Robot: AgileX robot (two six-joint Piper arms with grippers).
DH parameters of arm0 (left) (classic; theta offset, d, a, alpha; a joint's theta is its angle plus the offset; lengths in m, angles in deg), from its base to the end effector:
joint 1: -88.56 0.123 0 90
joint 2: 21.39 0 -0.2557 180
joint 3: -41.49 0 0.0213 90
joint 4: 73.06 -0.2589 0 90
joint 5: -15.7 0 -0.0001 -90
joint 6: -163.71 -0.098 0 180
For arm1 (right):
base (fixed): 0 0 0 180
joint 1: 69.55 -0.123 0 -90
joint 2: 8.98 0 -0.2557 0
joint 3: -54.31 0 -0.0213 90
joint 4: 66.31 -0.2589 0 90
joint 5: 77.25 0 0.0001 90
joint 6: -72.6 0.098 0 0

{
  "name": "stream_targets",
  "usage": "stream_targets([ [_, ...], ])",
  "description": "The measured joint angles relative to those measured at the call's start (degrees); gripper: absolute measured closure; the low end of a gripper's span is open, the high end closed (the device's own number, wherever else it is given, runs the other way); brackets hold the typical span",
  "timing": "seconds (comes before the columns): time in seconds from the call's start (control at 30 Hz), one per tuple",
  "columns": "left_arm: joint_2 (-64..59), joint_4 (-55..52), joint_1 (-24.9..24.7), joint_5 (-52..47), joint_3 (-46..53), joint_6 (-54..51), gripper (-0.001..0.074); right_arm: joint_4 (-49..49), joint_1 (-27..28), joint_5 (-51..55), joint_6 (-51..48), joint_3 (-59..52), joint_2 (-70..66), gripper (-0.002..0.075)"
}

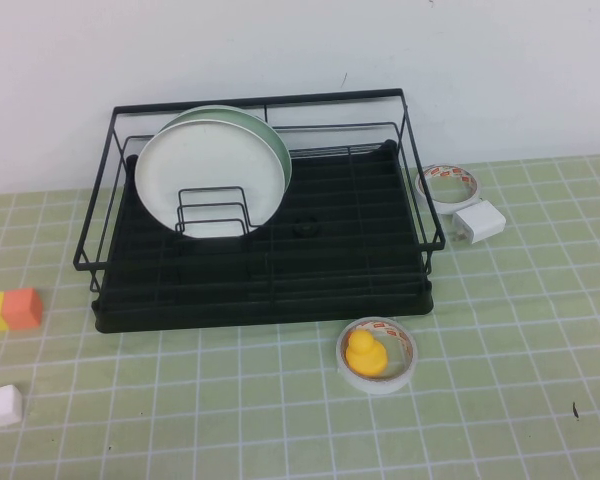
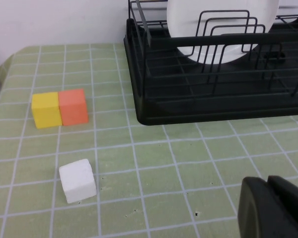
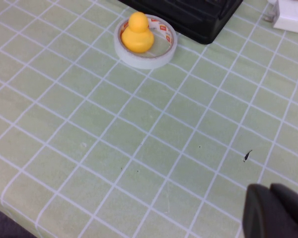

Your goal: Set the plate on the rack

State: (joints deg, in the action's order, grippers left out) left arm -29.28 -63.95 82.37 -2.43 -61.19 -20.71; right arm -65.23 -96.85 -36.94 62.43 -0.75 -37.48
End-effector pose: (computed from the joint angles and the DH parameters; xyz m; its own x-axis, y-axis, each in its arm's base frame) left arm 0.0971 -0.0154 0.1786 -0.2367 -0.0487 -0.9704 0.1383 0.9869 -0.0832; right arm 0.0996 0.0501 0.2405 -0.4003 -0.4212 -0.8138 -0.5358 0.8281 -0.1650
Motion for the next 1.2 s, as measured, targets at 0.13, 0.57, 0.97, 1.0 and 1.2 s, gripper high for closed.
stream_targets([
  [0.13, 0.0, -0.2, 0.0, 0.0, 0.0, -0.1, 0.0737, 0.0, 0.0, 0.0, 0.0, 0.0, 0.0, 0.0726],
  [0.57, 0.0, -3.8, 0.1, 0.0, 0.0, 4.4, 0.0737, 0.0, 0.0, 0.0, 0.0, 0.0, 0.0, 0.0726],
  [0.97, 0.0, -4.0, 0.1, 0.0, 0.0, 4.4, 0.0738, 0.0, 0.0, 0.0, 0.0, 0.0, 0.0, 0.0726],
  [1.0, 0.0, -4.0, 0.1, 0.0, 0.0, 4.4, 0.0738, 0.0, 0.0, 0.0, 0.0, 0.0, 0.0, 0.0726],
  [1.2, 0.0, -4.0, 0.1, 0.0, 0.0, 4.4, 0.0738, 0.0, 0.0, 0.0, 0.0, 0.0, 0.0, 0.0726],
])
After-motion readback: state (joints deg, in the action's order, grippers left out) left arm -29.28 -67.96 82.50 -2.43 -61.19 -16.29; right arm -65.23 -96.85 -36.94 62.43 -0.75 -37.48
